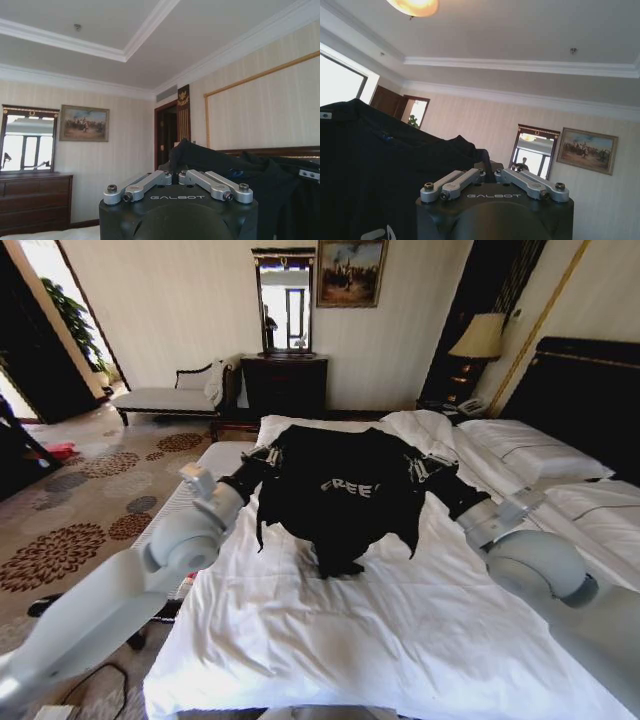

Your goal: Fold the clothes on the bed.

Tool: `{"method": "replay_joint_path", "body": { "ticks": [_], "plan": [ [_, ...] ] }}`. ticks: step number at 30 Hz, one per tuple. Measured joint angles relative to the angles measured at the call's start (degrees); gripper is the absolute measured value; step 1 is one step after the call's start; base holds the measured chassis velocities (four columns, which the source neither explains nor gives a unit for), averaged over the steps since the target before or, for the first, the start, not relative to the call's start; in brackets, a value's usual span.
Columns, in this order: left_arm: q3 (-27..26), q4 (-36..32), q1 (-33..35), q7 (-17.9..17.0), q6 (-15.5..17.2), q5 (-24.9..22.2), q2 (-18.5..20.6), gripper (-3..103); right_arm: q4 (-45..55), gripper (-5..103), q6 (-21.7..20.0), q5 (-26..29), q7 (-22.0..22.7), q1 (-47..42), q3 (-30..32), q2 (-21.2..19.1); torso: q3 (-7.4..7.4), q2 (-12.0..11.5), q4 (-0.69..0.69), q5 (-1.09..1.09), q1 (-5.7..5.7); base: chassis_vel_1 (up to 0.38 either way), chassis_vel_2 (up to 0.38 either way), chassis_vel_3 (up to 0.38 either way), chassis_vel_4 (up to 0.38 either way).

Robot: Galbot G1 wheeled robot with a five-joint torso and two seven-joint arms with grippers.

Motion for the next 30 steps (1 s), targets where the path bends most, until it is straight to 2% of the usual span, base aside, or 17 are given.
{"method": "replay_joint_path", "body": {
  "ticks": [2,4,5,8,10,14,15,19,20,23,25,30],
  "plan": [
    [-2.4,-2.8,1.8,0.0,-0.3,-0.6,2.1,1,2.4,2,-0.6,1.2,0.8,-0.7,1.8,0.0,0.0,0.0,0.0,0.01,0.0,0.0,0.0,0.0,0.0],
    [-7.0,-6.0,5.0,0.1,-0.7,-1.4,4.7,1,5.0,2,-1.2,2.7,1.8,-2.0,5.1,-0.1,0.0,0.0,-0.02,0.01,0.0,0.0,0.0,0.0,0.0],
    [-7.0,-6.0,5.0,0.1,-0.7,-1.4,4.7,1,5.0,2,-1.2,2.7,1.8,-2.0,5.1,-0.1,0.0,0.0,-0.02,0.01,0.0,0.0,0.0,0.0,0.0],
    [-15.1,-8.4,10.5,0.2,-1.0,-2.4,7.1,1,7.0,2,-1.5,4.1,2.8,-3.6,9.9,-0.2,0.0,0.0,-0.01,0.02,-0.01,0.0,0.0,0.0,0.0],
    [-16.9,-8.5,11.7,0.1,-1.0,-2.6,7.3,1,7.3,2,-1.6,4.5,3.2,-3.7,10.7,-0.2,0.0,0.0,-0.02,0.02,0.0,0.0,0.0,0.0,0.0],
    [-34.5,-8.7,24.2,0.1,-1.1,-6.6,8.5,1,8.0,2,-2.6,8.2,5.0,-5.4,18.2,-0.2,0.01,0.0,0.01,0.01,0.01,0.0,0.0,0.0,0.0],
    [-34.5,-8.7,24.2,0.1,-1.1,-6.6,8.5,1,8.0,2,-2.6,8.2,5.0,-5.4,18.2,-0.2,0.01,0.0,0.01,0.01,0.01,0.0,0.0,0.0,0.0],
    [-46.5,-8.6,27.9,-0.5,-0.7,-13.5,9.6,1,8.1,1,-2.6,10.9,5.3,-11.8,29.6,0.5,0.0,0.0,-0.02,0.02,0.01,0.0,0.0,0.0,0.0],
    [-46.5,-8.6,27.9,-0.5,-0.7,-13.5,9.6,1,8.1,1,-2.6,10.9,5.3,-11.8,29.6,0.5,0.0,0.0,-0.02,0.02,0.01,0.0,0.0,0.0,0.0],
    [-53.1,-8.6,29.2,-0.5,0.0,-19.1,10.3,1,8.1,1,-2.3,11.7,5.1,-17.4,36.9,2.1,0.0,0.0,-0.04,0.03,0.01,0.0,0.0,0.0,0.0],
    [-55.7,-8.6,30.3,-0.5,0.4,-21.3,10.3,1,8.1,1,-1.3,10.4,3.9,-20.6,39.7,3.4,0.0,0.0,-0.01,0.03,0.01,0.0,0.0,0.0,0.0],
    [-54.5,-8.6,30.5,-0.5,0.5,-21.0,9.9,1,8.1,1,-0.4,8.8,2.5,-24.7,41.1,5.7,0.0,0.0,-0.03,0.02,0.0,0.0,0.0,0.0,0.0]
  ]
}}
